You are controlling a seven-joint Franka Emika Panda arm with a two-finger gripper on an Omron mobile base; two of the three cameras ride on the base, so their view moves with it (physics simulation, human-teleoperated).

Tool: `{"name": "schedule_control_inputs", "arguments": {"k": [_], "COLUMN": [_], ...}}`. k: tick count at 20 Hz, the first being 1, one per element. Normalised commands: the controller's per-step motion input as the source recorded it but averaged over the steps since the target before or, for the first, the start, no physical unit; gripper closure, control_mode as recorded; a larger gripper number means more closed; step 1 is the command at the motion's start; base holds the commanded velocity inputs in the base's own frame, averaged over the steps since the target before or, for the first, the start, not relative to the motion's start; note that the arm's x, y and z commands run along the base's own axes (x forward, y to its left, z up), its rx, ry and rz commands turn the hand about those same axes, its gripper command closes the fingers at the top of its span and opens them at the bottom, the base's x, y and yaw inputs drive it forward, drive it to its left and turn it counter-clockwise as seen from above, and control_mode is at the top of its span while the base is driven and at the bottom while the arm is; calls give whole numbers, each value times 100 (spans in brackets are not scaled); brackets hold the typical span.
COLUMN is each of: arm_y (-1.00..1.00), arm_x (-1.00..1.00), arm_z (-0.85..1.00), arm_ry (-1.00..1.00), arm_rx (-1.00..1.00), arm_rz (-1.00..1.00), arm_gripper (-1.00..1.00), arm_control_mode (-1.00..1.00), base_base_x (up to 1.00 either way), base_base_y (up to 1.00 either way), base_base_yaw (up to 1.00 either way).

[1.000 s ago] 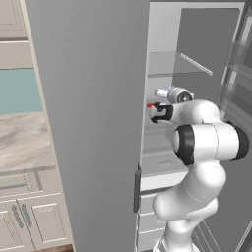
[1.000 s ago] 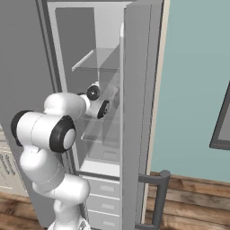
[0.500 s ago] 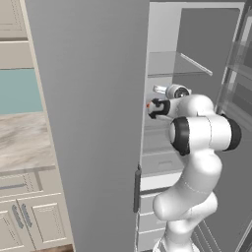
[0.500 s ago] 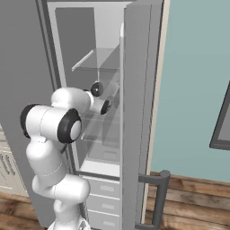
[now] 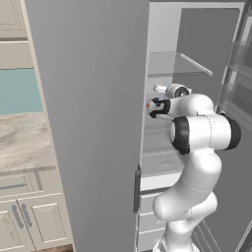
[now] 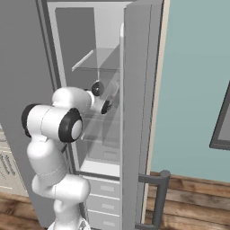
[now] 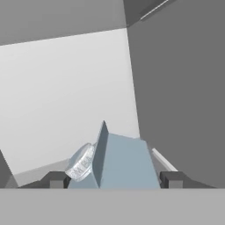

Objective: Take out the milk from the fridge and place it on the tray on the counter. Then take the sugar cube near the tray and place it in the tray.

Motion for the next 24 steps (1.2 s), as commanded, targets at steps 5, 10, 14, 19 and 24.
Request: {"name": "schedule_control_inputs", "arguments": {"k": [5,10,14,19,24], "arm_y": [0,-10,-7,4,26], "arm_x": [-43,-65,-86,-77,-80], "arm_z": [-1,1,1,13,42], "arm_ry": [0,-1,-5,-10,-8], "arm_rx": [2,5,4,0,0], "arm_rz": [-2,0,0,0,-2], "arm_gripper": [100,100,100,100,100], "arm_control_mode": [-100,-100,-100,-100,-100], "base_base_x": [0,0,0,0,0], "base_base_y": [0,0,0,0,0], "base_base_yaw": [0,0,0,0,0]}}
